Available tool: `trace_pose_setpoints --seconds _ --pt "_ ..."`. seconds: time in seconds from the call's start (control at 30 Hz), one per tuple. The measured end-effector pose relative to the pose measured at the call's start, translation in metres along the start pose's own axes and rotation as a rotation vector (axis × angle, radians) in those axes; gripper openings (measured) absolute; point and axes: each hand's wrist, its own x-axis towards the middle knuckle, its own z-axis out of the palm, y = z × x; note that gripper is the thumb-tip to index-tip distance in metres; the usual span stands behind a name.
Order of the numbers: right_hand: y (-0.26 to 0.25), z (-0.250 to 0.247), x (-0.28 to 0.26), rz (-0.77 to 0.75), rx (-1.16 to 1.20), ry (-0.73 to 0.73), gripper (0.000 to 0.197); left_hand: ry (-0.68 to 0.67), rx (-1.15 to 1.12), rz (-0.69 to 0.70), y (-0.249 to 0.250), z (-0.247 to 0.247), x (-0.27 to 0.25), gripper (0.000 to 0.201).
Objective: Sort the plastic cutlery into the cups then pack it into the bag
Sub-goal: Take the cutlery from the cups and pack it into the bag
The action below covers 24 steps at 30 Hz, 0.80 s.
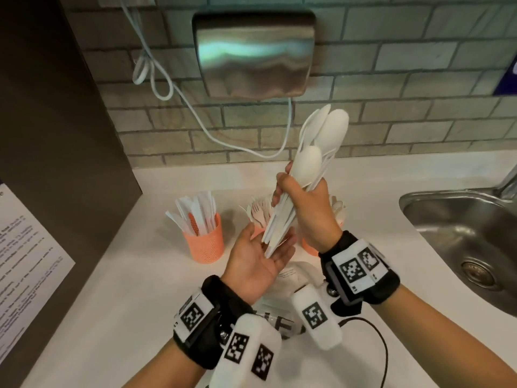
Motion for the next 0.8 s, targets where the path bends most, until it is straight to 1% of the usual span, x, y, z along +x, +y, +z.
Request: trace_pose_setpoints --seconds 0.13,0.23,0.3,0.43,0.53,0.63,0.7,0.73,0.8 --pt "0.017 -0.002 -0.013 0.013 -0.102 0.012 0.025 0.051 -0.096 -0.07 -0.008 0.001 0.007 0.048" --pt "0.037 -0.003 -0.026 0.056 -0.152 0.011 0.028 0.06 -0.134 -0.057 -0.01 0.004 0.007 0.033" --pt "0.049 -0.004 -0.033 0.051 -0.187 0.012 0.029 0.059 -0.146 -0.054 -0.011 0.006 0.008 0.027" --pt "0.059 -0.009 -0.036 0.055 -0.193 0.012 0.032 0.068 -0.138 -0.07 -0.016 0.006 0.01 0.027" --pt "0.063 -0.012 -0.038 0.067 -0.198 0.01 0.026 0.061 -0.136 -0.089 -0.018 0.004 0.014 0.026" --pt "0.066 -0.017 -0.036 0.122 -0.18 -0.007 0.02 0.036 -0.037 -0.136 -0.022 -0.001 0.017 0.037" --pt "0.067 -0.024 -0.032 0.221 -0.105 -0.027 0.021 0.005 0.097 -0.146 -0.025 -0.008 0.017 0.04" --pt "0.067 -0.029 -0.031 0.292 -0.038 -0.055 0.021 -0.001 0.191 -0.108 -0.023 -0.011 0.017 0.037" --pt "0.064 -0.038 -0.031 0.41 0.082 -0.145 0.018 0.021 0.381 0.052 -0.015 -0.017 0.016 0.031"
